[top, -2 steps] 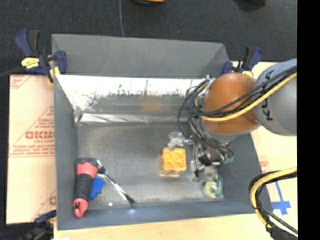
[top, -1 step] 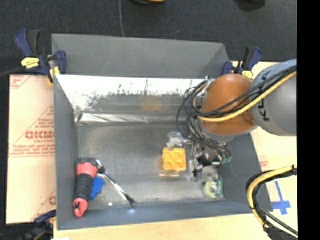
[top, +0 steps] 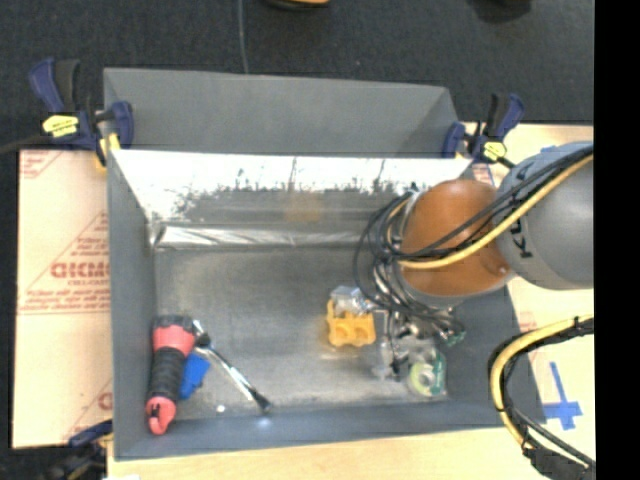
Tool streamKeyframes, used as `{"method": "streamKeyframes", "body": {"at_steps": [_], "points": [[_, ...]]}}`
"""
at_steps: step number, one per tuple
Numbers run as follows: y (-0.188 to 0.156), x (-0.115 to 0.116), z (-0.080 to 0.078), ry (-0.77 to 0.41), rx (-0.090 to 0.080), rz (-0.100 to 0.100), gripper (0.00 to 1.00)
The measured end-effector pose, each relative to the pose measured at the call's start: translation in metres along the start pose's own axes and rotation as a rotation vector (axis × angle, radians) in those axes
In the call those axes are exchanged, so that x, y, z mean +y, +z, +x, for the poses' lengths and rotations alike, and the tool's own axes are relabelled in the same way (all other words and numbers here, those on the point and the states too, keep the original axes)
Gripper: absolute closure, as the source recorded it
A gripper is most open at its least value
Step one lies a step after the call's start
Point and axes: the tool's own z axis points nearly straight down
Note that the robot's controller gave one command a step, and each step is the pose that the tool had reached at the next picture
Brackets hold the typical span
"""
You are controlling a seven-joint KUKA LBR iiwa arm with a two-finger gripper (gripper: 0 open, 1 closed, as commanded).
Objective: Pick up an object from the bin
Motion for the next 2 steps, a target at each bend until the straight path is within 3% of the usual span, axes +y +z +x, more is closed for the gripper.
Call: {"method": "streamKeyframes", "body": {"at_steps": [1,2], "points": [[-0.0136,-0.0055,-0.0212,0.015,-0.007,0.003,1.00],[-0.0135,-0.0054,-0.0211,0.016,-0.007,0.002,1.00]]}}
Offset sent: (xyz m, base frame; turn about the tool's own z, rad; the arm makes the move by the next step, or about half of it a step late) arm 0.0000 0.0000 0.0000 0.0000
